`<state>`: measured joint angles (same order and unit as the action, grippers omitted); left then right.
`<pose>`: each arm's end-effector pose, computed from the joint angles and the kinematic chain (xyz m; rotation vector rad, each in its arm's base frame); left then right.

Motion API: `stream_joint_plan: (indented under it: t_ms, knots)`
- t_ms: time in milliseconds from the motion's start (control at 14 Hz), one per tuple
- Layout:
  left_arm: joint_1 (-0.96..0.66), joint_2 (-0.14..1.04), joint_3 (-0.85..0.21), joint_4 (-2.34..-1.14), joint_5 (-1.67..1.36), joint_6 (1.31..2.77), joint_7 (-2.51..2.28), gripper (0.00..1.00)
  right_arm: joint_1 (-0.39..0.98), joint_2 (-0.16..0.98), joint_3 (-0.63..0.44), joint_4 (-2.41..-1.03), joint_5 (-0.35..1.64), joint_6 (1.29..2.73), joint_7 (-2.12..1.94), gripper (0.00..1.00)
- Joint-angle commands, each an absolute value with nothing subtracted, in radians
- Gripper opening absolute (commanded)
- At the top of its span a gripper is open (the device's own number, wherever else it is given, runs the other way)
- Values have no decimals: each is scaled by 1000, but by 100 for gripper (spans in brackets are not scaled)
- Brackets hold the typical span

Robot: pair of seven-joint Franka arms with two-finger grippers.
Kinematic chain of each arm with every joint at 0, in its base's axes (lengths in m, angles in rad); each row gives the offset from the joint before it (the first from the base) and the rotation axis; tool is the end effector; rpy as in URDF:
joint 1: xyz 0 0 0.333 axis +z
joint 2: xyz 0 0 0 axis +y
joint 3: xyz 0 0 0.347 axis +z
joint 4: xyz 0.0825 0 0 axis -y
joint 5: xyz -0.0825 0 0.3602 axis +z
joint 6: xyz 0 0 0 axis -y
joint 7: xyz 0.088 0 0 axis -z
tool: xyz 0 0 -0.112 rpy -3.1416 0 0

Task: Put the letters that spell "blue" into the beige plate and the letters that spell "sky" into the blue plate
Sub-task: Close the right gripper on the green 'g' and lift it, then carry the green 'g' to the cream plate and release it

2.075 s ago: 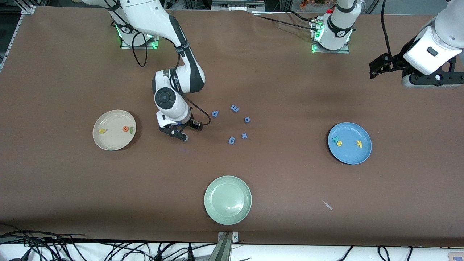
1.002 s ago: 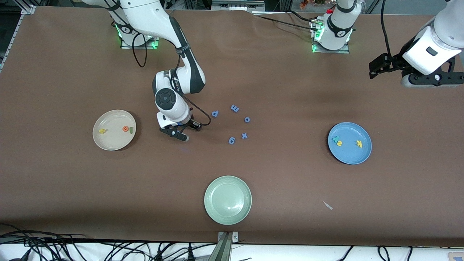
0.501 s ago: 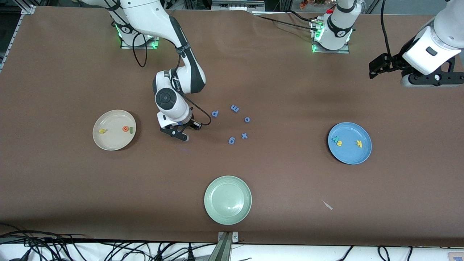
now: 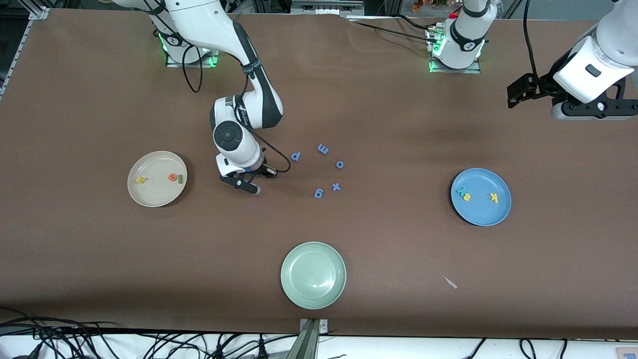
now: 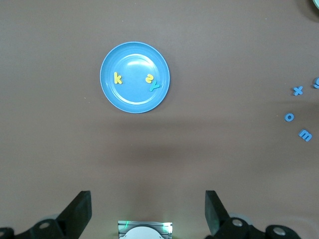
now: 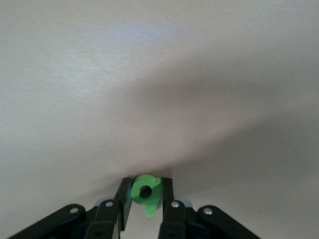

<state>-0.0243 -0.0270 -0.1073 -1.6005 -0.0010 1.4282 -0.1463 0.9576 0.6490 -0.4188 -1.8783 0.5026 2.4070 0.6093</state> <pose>0.4999 -0.0672 0.6400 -3.1115 -0.0231 0.2241 0.5282 0.3457 0.2211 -3.0361 0.5891 0.1025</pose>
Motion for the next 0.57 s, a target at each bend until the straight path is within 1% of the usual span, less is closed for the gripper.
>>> stream_joint_plan:
  t_ms: [0,215,501]
  knots:
    - [-18,-17,-114,-1571,-15,1401,-153,100,951,660,-426,-1797,512,2311,574,2]
    - [-18,-15,-114,-1571,-15,1401,-153,100,945,621,-501,-1798,505,2191,398,2]
    - [-18,-15,-112,-1571,-17,1401,-153,100,948,577,-661,-1845,466,2079,90,2]
